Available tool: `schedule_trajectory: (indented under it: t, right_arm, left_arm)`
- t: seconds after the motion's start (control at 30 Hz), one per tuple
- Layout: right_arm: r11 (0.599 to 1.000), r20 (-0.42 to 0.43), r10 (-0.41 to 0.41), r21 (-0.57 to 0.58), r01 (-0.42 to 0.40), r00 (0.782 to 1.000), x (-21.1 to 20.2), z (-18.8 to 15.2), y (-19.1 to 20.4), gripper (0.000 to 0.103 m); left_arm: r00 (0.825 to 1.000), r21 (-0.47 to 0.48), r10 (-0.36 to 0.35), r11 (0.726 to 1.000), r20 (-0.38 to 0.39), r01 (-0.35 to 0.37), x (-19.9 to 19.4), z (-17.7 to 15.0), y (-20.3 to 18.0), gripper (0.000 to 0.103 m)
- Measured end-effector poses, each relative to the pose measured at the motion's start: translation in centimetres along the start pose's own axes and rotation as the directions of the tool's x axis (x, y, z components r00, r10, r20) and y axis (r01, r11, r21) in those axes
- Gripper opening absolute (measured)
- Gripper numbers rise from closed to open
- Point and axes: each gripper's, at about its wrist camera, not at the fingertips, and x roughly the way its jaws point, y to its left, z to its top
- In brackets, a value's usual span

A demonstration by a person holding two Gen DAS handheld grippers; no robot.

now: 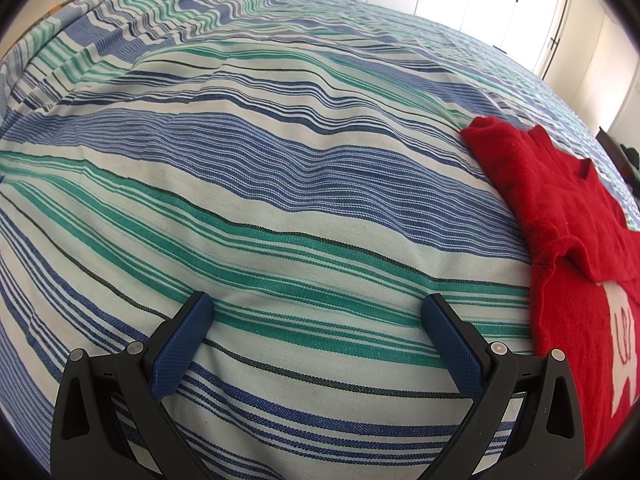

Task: Fold small clothes
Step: 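Move both grippers back over the folded red sweater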

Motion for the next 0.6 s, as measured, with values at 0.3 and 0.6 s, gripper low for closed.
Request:
schedule_trajectory:
  t: [0.3,0.6]
  right_arm:
    - [0.932,-0.005,0.346,0.118,-0.343,0.938,-5.3,0.3,0.3,0.103]
    - [0.833,-0.072,0.551,0.105,-0.543,0.832,-7.4,-1.7,4.3,0.103]
  left_arm:
    - [1.000,0.000,0.000,1.000,0.000,0.000,0.0,0.0,0.0,0.103]
    - [1.000,0.002,0.006,1.000,0.004,-0.006,0.1,-0.1,-0.1,0.103]
